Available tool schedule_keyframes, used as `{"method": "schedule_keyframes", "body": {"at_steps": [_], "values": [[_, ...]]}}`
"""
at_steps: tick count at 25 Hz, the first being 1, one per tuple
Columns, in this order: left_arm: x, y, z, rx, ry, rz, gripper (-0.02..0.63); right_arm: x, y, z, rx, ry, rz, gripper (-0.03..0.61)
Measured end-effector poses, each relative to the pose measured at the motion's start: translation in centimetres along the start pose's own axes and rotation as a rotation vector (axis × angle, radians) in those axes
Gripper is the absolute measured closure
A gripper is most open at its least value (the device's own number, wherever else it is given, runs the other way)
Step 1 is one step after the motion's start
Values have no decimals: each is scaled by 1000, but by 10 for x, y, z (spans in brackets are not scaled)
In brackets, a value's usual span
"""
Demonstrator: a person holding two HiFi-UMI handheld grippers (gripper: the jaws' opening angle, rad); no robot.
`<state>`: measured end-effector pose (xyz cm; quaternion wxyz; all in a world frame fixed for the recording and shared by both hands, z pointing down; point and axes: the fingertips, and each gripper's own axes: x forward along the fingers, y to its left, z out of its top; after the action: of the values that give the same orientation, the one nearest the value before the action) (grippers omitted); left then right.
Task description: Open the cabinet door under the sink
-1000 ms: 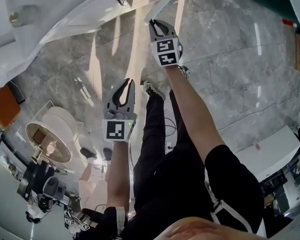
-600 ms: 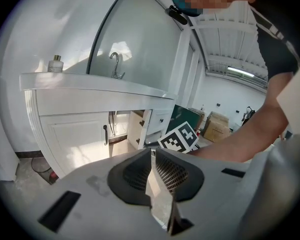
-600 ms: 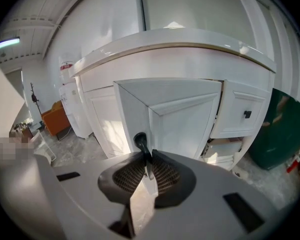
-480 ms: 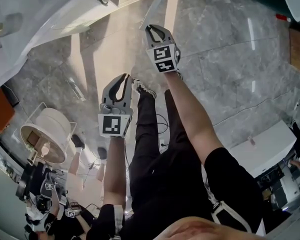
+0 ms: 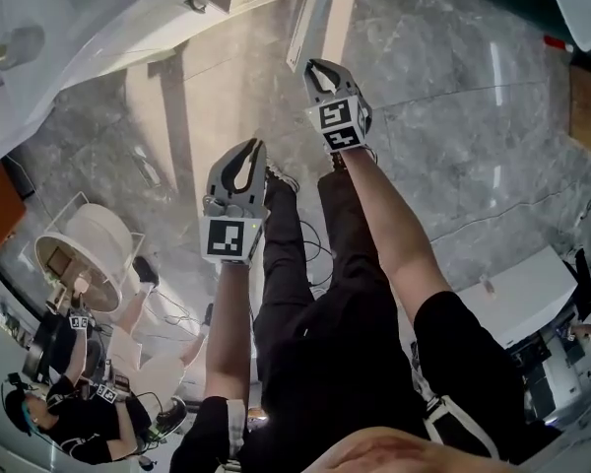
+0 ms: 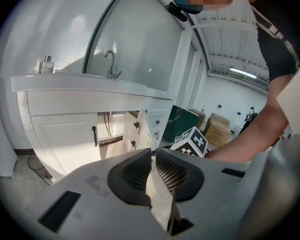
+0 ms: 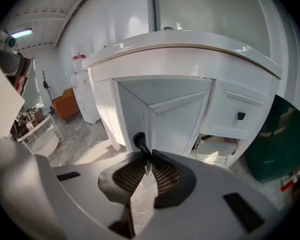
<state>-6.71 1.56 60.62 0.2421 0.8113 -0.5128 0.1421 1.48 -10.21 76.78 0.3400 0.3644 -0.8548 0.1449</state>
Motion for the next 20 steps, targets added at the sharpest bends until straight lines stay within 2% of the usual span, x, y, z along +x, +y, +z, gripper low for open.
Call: {"method": "schedule_keyframes", "body": {"at_steps": [3, 7, 12, 20], "values": [[4, -10, 3, -10, -8, 6, 578, -11, -13, -10, -42, 23, 2, 482], [12, -28, 3, -16, 4, 13, 578, -22, -30, -23, -158, 75, 21, 482], [26, -61, 12, 4, 3, 2, 577, -39, -70, -40, -183, 108, 6, 483], [48, -92, 16, 22, 6, 20, 577, -49, -104, -52, -242, 126, 46, 483]]}}
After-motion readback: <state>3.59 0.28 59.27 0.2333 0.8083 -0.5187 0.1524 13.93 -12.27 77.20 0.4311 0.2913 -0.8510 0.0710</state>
